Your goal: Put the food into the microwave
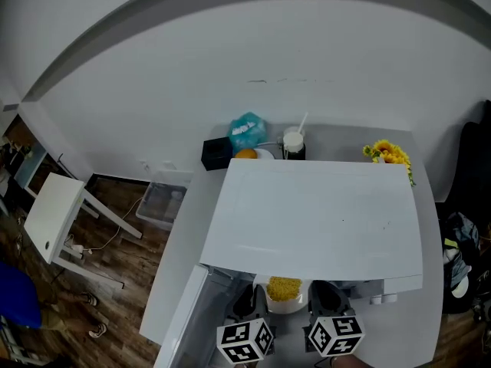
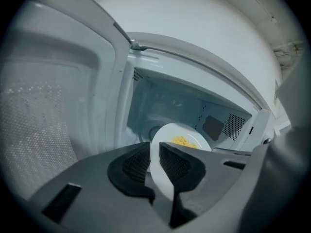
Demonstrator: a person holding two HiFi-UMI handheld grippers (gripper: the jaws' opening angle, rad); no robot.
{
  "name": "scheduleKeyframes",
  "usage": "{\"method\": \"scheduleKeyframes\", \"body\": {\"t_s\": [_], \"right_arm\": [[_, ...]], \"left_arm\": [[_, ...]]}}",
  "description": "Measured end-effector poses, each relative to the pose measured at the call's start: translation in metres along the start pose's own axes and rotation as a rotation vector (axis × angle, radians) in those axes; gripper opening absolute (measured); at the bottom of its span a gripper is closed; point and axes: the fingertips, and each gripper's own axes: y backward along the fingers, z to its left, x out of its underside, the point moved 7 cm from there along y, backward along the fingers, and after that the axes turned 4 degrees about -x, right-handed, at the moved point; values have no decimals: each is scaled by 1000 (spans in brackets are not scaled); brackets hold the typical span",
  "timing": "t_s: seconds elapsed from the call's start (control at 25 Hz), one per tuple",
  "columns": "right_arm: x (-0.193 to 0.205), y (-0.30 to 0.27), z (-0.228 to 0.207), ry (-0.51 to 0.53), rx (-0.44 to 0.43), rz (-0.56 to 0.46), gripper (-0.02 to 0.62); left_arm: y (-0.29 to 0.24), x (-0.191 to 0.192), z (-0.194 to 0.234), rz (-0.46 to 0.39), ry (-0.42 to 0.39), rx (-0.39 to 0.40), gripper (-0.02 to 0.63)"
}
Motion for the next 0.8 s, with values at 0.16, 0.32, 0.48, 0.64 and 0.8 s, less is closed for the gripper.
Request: {"method": "scheduleKeyframes", "body": {"t_s": [0.16, 0.32, 0.48, 0.64, 0.8], "right_arm": [[5, -10, -2, 0, 21, -16, 43], [5, -19, -7, -16, 42, -33, 44], [4, -25, -12, -18, 58, -50, 43], [7, -29, -13, -19, 83, -62, 44], [4, -34, -15, -15, 112, -91, 44]], "left_arm": [[-17, -1, 4, -19, -13, 3, 63], [-31, -1, 5, -22, -21, 16, 63], [-41, -1, 5, -31, -27, 32, 63], [-49, -1, 5, -42, -35, 35, 63], [-60, -1, 5, -62, -30, 48, 63]]}}
